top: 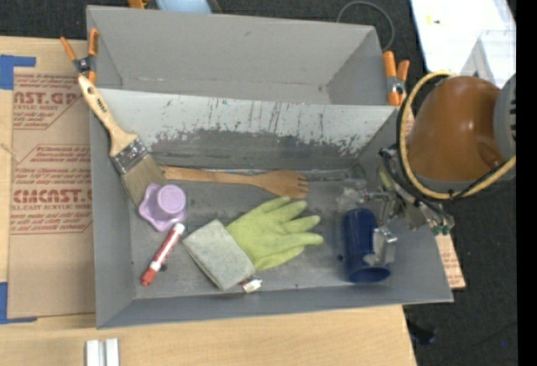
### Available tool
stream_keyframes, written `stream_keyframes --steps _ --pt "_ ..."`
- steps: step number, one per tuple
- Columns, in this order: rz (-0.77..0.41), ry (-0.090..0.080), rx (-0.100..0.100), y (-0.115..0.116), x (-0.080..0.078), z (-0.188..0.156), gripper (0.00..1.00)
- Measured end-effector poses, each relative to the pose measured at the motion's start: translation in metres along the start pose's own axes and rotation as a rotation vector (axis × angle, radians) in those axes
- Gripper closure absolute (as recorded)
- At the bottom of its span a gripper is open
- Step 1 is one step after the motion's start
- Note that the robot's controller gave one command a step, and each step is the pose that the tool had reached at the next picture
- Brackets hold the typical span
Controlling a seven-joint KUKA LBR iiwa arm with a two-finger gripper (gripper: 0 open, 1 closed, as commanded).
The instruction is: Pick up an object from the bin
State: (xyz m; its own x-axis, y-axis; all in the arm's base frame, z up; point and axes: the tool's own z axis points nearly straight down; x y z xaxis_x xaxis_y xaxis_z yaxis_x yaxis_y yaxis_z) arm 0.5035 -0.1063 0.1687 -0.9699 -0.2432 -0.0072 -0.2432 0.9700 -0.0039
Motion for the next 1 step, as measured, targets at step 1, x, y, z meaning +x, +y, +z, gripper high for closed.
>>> stream_keyframes --steps 1 --pt "-0.184 0.0 -0.002 0.0552 -0.0362 0.0263 0.0"
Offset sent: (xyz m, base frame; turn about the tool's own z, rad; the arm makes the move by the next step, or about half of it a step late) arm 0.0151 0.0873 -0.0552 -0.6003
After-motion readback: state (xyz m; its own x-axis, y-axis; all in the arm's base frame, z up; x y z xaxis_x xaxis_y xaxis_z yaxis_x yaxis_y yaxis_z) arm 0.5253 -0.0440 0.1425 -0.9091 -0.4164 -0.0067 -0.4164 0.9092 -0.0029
